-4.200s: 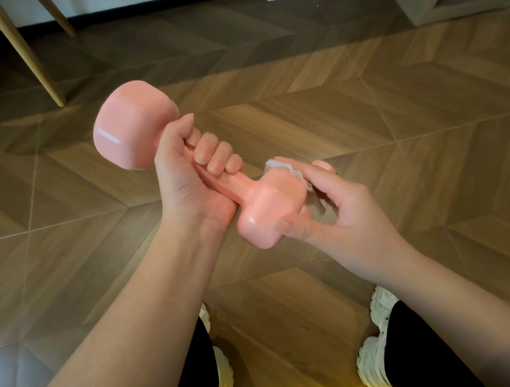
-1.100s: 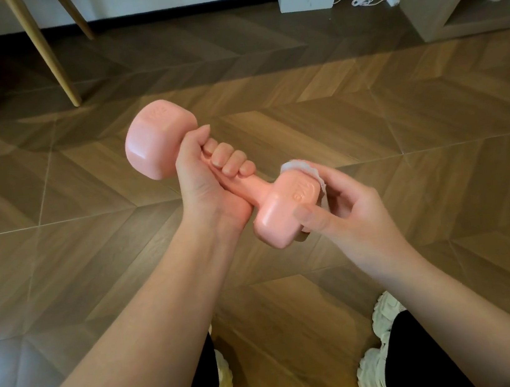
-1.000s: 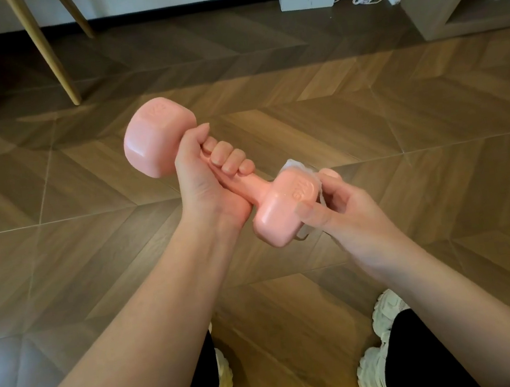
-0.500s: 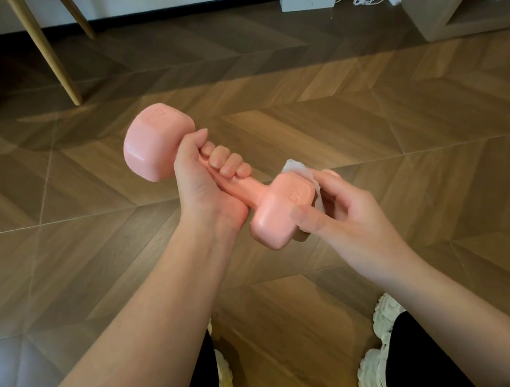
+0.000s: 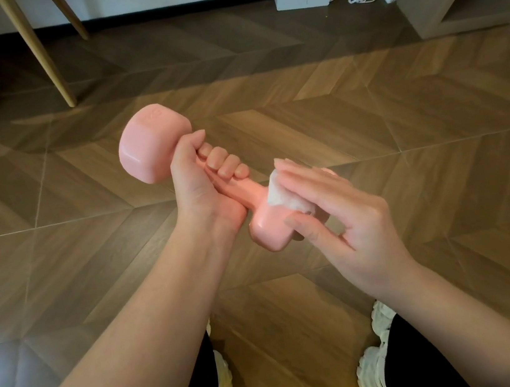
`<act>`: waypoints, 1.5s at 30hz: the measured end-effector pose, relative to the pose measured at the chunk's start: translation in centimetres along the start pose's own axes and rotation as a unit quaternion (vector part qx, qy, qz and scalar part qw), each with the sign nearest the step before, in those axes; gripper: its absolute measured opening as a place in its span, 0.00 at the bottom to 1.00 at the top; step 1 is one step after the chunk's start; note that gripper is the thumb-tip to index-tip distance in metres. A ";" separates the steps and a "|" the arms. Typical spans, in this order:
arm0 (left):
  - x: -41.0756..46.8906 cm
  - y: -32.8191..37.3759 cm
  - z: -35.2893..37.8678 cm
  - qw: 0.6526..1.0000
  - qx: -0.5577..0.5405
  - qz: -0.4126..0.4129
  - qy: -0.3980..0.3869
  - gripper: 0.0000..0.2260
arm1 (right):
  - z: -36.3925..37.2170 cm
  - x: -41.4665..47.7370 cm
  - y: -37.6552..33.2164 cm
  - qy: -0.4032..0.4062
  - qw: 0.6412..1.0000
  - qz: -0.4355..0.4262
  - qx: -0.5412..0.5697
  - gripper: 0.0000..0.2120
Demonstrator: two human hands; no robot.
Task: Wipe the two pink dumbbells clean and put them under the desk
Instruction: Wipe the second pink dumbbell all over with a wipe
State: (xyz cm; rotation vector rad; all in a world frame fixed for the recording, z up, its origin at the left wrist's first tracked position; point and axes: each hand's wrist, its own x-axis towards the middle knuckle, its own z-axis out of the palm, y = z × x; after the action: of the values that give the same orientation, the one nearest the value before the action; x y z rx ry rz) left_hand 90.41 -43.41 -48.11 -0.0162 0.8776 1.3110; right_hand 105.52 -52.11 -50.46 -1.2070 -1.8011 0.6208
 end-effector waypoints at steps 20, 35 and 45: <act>0.4 -0.1 0.0 0.999 0.011 0.010 0.041 0.16 | 0.1 -0.2 0.5 -0.077 0.992 0.027 -0.101 0.36; -0.5 -0.4 0.6 0.997 0.040 -0.026 -0.063 0.14 | 0.4 0.2 0.7 -0.088 0.916 0.277 0.278 0.39; -0.2 0.3 0.5 1.000 -0.010 -0.023 -0.010 0.16 | -0.4 0.1 -1.3 -0.030 0.995 0.088 0.023 0.34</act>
State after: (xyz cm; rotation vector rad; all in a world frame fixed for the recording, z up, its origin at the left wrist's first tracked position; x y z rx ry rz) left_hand 90.47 -43.24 -47.49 -0.0372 0.8427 1.2753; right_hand 105.21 -52.60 -49.18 -1.3379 -1.7326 0.8024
